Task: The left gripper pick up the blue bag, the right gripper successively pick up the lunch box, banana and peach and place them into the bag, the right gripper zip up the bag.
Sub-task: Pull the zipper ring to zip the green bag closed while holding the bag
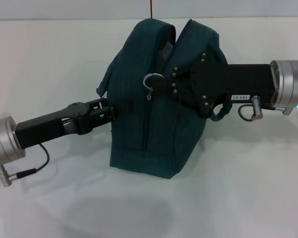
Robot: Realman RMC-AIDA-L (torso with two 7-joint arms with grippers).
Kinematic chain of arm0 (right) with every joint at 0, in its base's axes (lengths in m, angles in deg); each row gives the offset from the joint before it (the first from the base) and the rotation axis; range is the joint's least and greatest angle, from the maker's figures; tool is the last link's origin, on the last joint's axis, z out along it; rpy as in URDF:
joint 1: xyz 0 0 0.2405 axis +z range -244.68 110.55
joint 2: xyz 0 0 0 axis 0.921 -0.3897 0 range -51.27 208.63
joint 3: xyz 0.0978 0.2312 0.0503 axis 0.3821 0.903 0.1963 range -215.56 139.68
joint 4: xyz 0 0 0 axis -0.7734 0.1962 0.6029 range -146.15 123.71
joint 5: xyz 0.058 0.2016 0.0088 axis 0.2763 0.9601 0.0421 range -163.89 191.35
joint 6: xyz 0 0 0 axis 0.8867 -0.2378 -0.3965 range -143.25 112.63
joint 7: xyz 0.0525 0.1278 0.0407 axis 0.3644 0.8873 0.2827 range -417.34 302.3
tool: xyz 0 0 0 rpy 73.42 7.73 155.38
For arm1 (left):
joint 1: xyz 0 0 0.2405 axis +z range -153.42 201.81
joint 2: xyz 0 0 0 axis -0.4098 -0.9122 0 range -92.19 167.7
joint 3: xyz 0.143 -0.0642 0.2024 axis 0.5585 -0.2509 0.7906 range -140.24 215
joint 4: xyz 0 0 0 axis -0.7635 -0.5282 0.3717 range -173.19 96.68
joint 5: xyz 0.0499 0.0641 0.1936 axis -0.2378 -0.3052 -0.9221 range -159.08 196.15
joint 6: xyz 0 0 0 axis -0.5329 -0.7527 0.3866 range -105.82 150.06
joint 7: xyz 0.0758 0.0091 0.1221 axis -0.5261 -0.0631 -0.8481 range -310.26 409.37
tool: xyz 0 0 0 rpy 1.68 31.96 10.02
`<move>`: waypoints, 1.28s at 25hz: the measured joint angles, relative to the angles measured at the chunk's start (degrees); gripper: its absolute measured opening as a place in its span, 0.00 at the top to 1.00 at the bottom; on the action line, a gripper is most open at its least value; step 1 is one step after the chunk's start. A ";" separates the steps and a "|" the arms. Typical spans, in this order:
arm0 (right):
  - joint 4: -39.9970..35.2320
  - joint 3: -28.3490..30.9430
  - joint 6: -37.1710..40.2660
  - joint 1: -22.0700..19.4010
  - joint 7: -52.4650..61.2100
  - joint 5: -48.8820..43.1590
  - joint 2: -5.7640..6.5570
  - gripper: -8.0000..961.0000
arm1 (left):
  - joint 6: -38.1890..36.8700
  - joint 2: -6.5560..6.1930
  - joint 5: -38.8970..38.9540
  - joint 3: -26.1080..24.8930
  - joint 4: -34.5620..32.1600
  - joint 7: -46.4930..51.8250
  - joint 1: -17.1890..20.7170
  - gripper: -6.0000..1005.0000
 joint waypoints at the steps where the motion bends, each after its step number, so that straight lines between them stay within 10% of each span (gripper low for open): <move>1: 0.00 0.01 -0.01 -0.01 0.00 0.00 0.00 0.99 | -0.01 -0.01 0.01 0.01 0.01 0.01 0.00 0.35; 3: 0.00 0.08 -0.03 -0.02 0.01 0.00 0.00 0.99 | -0.08 -0.06 0.02 0.01 0.02 0.02 0.00 0.48; 24: -0.02 0.19 -0.16 -0.23 0.42 0.58 0.00 0.99 | -0.59 0.12 0.18 0.08 1.59 -0.15 -0.03 0.60; 32: 0.86 0.26 -0.31 -1.20 2.56 2.97 0.10 0.99 | -0.72 0.31 0.22 0.22 1.65 -0.40 -0.18 0.88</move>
